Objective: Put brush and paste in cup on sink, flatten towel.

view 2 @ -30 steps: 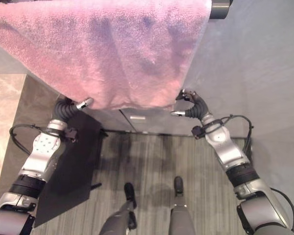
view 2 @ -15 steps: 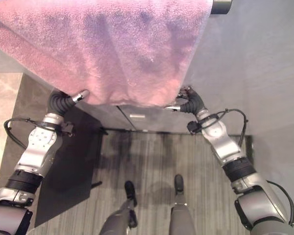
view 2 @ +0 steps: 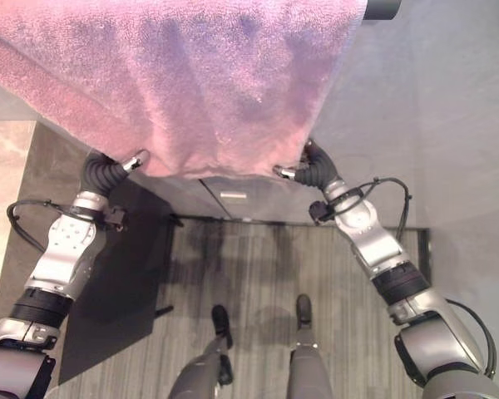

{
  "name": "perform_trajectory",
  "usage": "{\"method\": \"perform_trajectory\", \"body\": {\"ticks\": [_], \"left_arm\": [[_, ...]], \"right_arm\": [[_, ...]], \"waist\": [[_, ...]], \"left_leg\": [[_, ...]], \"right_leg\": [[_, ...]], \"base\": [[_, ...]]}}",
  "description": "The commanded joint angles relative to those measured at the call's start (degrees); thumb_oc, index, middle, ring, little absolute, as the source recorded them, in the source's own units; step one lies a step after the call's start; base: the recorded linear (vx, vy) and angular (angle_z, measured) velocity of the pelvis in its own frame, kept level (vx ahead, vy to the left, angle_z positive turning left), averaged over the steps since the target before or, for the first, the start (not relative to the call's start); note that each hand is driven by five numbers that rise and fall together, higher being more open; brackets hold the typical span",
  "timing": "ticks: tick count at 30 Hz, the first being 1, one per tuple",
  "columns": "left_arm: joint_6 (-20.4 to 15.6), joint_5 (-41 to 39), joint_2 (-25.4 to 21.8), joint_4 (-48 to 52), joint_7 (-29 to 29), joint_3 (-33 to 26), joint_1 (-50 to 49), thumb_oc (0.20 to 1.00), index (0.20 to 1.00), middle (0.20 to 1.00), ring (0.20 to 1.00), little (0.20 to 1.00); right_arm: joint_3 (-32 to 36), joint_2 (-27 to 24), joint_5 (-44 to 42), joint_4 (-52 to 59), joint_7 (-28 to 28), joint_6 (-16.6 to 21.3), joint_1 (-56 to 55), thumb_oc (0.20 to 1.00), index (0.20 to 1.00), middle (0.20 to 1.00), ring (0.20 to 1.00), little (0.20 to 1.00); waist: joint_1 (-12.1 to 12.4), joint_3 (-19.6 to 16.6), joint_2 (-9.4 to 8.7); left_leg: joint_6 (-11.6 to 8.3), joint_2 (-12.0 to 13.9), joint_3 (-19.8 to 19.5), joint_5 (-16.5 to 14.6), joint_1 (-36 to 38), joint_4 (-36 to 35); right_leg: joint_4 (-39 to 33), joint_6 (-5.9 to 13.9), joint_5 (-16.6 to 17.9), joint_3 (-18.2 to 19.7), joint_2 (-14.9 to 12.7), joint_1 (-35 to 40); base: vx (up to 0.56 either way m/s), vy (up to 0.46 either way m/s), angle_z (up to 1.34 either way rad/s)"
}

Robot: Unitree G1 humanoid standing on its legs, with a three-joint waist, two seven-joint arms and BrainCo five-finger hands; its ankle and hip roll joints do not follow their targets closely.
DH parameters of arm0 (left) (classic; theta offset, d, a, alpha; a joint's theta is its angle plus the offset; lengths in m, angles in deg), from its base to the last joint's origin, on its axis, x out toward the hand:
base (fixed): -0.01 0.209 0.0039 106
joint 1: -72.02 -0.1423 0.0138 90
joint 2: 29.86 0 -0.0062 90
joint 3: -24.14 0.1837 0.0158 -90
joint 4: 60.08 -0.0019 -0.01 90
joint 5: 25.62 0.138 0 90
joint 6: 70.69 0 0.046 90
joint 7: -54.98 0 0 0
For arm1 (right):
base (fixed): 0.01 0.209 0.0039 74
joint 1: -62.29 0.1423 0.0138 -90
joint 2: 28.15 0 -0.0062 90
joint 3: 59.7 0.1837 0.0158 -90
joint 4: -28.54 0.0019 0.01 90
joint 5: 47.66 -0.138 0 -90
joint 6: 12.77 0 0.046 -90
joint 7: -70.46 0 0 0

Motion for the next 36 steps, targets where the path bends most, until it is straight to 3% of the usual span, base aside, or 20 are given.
{"method": "perform_trajectory", "body": {"ticks": [1, 3, 4, 5, 7, 19, 24, 36], "left_arm": [[-2.6, -0.8, -1.6, -0.2, 0.8, -0.1, 2.1, 0.514, 0.514, 0.514, 0.514, 0.514], [-2.6, -0.3, -1.1, 0.0, 1.0, -0.3, 1.9, 0.495, 0.495, 0.495, 0.495, 0.495], [-2.7, 0.3, -1.1, 0.6, 1.3, -0.6, 1.6, 0.413, 0.413, 0.413, 0.413, 0.413], [-2.9, 0.3, -0.7, 1.2, 1.5, -1.0, 1.3, 0.256, 0.256, 0.256, 0.256, 0.256], [-3.9, -1.8, 0.2, 2.9, 1.3, -2.0, 0.8, 0.200, 0.200, 0.200, 0.200, 0.200], [-7.8, -5.5, 0.1, 19.0, -1.0, -9.7, -8.6, 0.200, 0.200, 0.200, 0.200, 0.200], [-6.2, -3.6, 2.3, 14.6, -1.7, -8.7, -12.6, 0.200, 0.200, 0.200, 0.200, 0.200], [-3.4, -3.0, 5.8, 0.0, -2.1, -2.9, -12.2, 0.200, 0.200, 0.200, 0.200, 0.200]], "right_arm": [[1.0, 1.5, 2.0, 3.0, -1.0, 3.5, 5.8, 0.200, 0.200, 0.200, 0.200, 0.200], [1.6, 1.4, 3.6, 3.6, -1.7, 3.5, 5.4, 0.200, 0.200, 0.200, 0.200, 0.200], [2.5, 1.5, 4.2, 4.2, -2.2, 3.6, 4.6, 0.200, 0.200, 0.200, 0.200, 0.200], [3.2, 1.8, 4.5, 4.9, -2.6, 3.8, 3.9, 0.200, 0.200, 0.200, 0.200, 0.200], [4.8, 2.0, 4.7, 6.9, -3.4, 4.3, 2.9, 0.200, 0.200, 0.200, 0.200, 0.200], [13.5, 2.3, 3.1, 25.4, -3.1, 10.1, -7.1, 0.200, 0.200, 0.200, 0.200, 0.200], [13.5, 2.4, 5.7, 25.2, -2.2, 9.0, -11.0, 0.200, 0.200, 0.200, 0.200, 0.200], [8.0, 6.6, 6.2, 18.5, -3.0, 7.5, -9.8, 0.200, 0.200, 0.200, 0.200, 0.200]], "waist": [[0.8, -2.4, -2.11], [0.7, -2.5, -2.05], [0.7, -2.5, -2.01], [0.6, -2.6, -2.00], [0.4, -2.6, -1.98], [-0.6, -4.0, -1.84], [-0.8, -4.4, -1.33], [-0.4, -4.3, -0.33]], "left_leg": [[-2.85, 0.5, -4.6, 0.7, -1.2, 0.2], [-2.84, 0.5, -4.5, 0.6, -1.2, 0.2], [-2.83, 0.5, -4.6, 0.6, -1.2, 0.2], [-2.80, 0.5, -4.6, 0.5, -1.1, 0.2], [-2.77, 0.5, -4.6, 0.4, -0.9, 0.2], [-2.86, 0.7, -4.0, -0.2, 0.5, 0.2], [-2.73, 0.6, -3.8, -0.1, 0.8, 0.2], [-2.64, 0.5, -3.7, 0.9, 0.7, 0.2]], "right_leg": [[-0.1, 3.40, 1.2, 2.2, -4.8, -1.2], [-0.1, 3.38, 1.1, 2.2, -4.8, -1.2], [-0.1, 3.37, 1.2, 2.2, -4.8, -1.2], [-0.1, 3.36, 1.1, 2.2, -4.8, -1.2], [-0.1, 3.33, 1.0, 2.4, -4.8, -1.1], [-0.1, 3.30, 0.5, 3.0, -4.3, 0.0], [-0.1, 3.15, 0.6, 3.2, -4.4, 0.2], [-0.1, 2.74, 1.2, 3.2, -4.2, 0.0]], "base": [[0.00, 0.000, 0.00], [0.00, 0.000, 0.00], [0.00, 0.000, 0.00], [0.00, 0.000, 0.00], [0.00, 0.000, 0.00], [-0.01, -0.003, -0.02], [-0.03, -0.006, -0.05], [-0.04, -0.003, 0.00]]}}
